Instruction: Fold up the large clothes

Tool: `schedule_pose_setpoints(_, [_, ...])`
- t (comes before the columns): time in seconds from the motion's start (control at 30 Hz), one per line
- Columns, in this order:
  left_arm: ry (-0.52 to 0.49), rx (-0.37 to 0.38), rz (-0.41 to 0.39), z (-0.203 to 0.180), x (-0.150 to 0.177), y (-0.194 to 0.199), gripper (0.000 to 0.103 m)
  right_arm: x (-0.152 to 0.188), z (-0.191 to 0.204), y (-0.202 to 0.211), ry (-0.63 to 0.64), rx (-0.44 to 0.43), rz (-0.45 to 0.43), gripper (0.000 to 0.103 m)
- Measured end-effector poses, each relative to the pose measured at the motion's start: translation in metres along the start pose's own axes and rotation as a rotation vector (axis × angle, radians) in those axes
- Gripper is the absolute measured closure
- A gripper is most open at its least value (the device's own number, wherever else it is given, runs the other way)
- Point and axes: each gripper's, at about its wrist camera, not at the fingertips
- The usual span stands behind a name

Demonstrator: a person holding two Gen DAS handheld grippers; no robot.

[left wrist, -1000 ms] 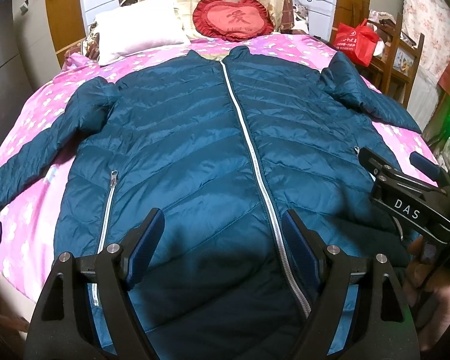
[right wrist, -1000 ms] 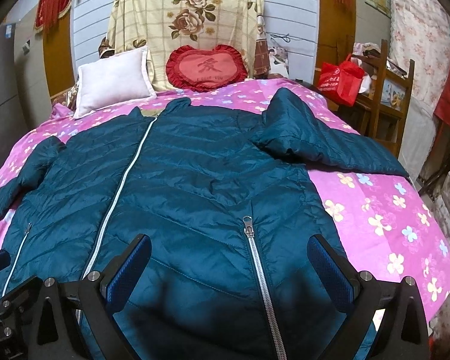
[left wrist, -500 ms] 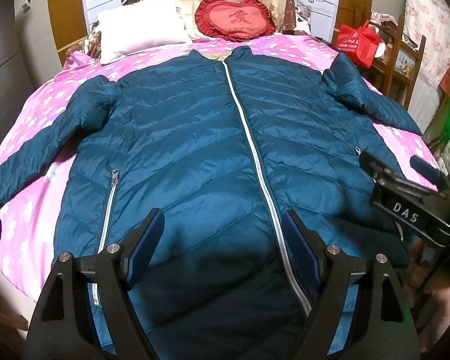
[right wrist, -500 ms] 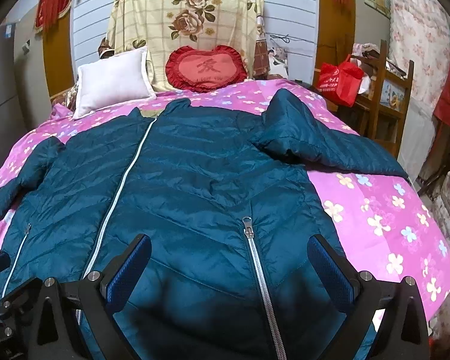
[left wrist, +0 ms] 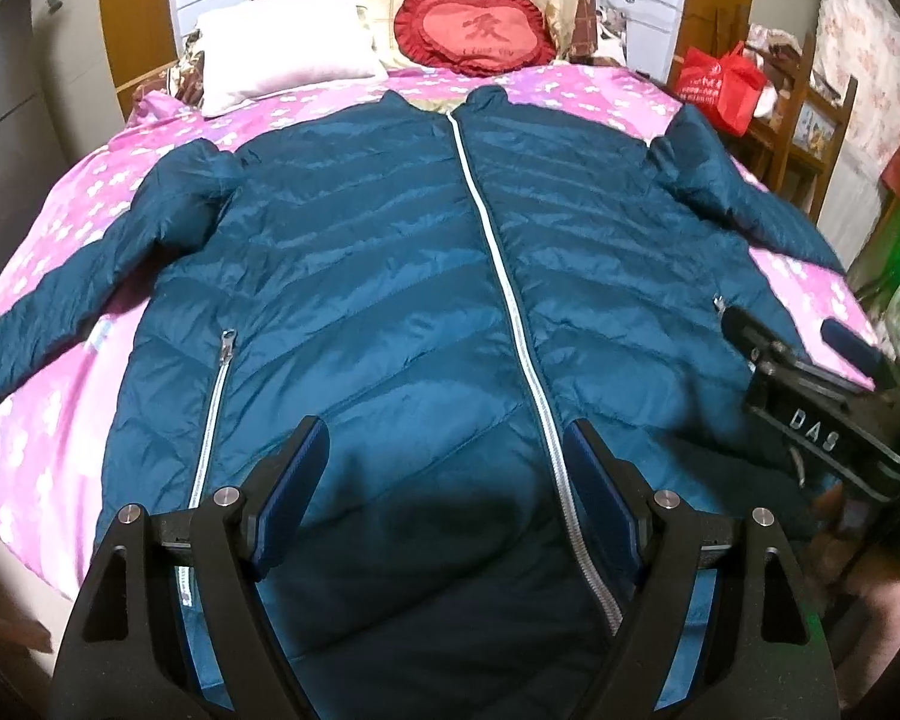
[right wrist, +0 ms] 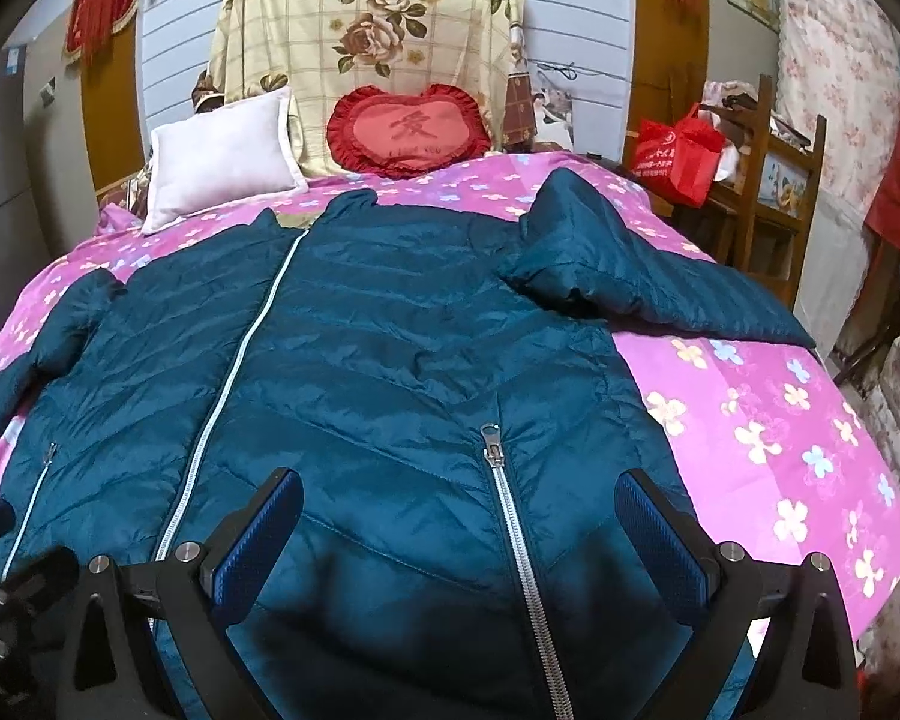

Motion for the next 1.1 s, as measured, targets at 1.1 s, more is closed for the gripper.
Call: schedule_pose_setpoints(1.1, [0.195, -0.24, -0.134, 0.162, -0.061, -0.003, 0.022, -0.004, -0.004, -0.005, -0.027, 0.006, 0.017, 0.0])
Point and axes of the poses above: each gripper's, at about its wrist camera, not at the fingertips, and y roughly against the way its jaws point, z to its left, x to its underside, and after that the axes turned 2 degrees about y, right-handed
